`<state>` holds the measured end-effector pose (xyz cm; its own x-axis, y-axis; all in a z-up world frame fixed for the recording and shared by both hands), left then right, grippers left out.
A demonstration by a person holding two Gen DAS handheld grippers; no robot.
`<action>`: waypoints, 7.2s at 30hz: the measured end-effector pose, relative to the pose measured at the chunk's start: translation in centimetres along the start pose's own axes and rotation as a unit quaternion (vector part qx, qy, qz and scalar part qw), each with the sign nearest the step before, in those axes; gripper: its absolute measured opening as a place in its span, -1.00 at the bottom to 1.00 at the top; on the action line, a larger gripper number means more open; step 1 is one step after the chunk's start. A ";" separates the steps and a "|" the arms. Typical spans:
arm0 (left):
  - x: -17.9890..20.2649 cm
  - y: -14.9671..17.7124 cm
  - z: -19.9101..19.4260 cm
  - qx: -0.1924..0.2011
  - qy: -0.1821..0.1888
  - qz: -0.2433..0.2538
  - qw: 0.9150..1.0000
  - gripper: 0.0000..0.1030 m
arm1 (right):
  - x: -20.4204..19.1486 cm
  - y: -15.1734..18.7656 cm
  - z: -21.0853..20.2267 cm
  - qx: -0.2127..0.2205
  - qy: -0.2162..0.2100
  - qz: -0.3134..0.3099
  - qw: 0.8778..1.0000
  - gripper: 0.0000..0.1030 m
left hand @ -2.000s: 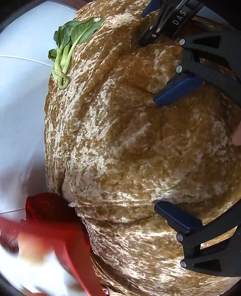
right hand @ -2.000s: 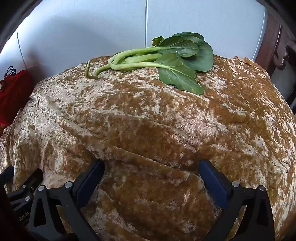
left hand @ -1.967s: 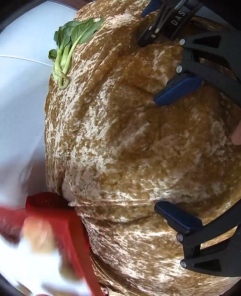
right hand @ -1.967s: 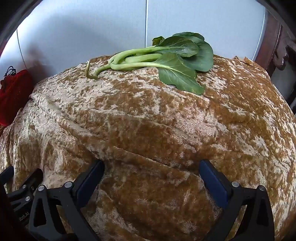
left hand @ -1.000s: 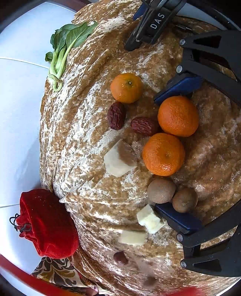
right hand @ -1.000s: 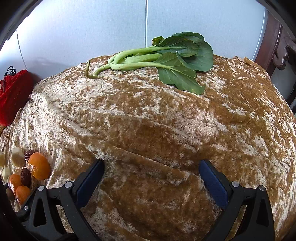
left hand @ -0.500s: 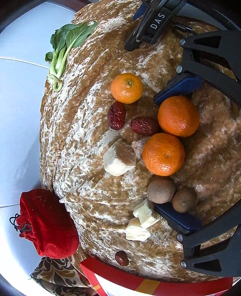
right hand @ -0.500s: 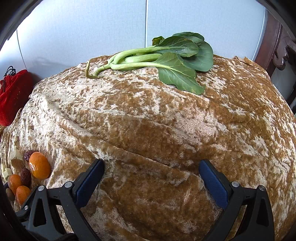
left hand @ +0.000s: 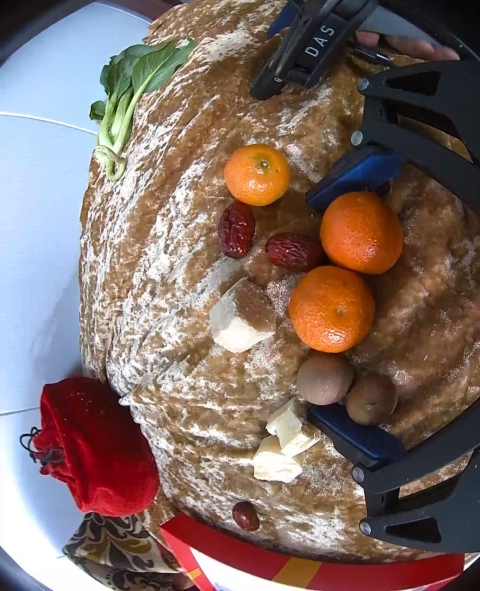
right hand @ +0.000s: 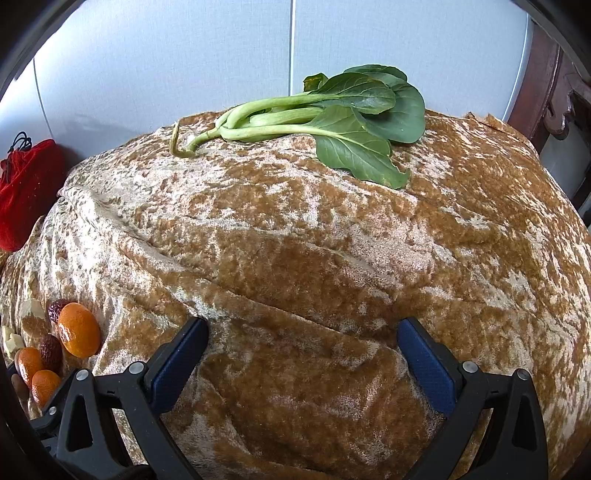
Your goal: Organize fruits
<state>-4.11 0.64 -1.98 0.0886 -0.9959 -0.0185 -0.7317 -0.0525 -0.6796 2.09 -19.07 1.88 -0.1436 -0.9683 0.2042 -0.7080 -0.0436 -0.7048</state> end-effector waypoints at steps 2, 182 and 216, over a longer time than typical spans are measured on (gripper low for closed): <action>-0.3 -0.2 -0.2 -0.019 0.011 0.010 1.000 1.00 | 0.0 -0.3 -0.1 -0.009 -0.006 -0.003 1.000 0.99; -4.2 -4.0 -5.0 -0.020 0.156 0.211 0.965 -0.36 | -7.1 -2.4 -5.7 -0.200 -0.360 0.123 0.903 -0.30; -30.1 4.1 -11.0 -0.107 -0.137 -0.003 0.985 -0.15 | -33.2 6.7 -15.2 -0.253 -0.456 -0.070 0.851 -0.29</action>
<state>-17.27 29.54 3.86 0.2506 -0.9397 -0.2329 -0.8543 -0.1015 -0.5098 -8.38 16.55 0.75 0.3981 -0.7610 -0.5122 -0.9145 -0.2854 -0.2867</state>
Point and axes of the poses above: each gripper's, at about its wrist camera, not at the fingertips, and z roughly the way its jaws point, x to its right, y to its underside, the point moved 3 cm from there along z, roughly the way its jaws point, and after that the axes turned 11 degrees about x, right-handed, at the moved point
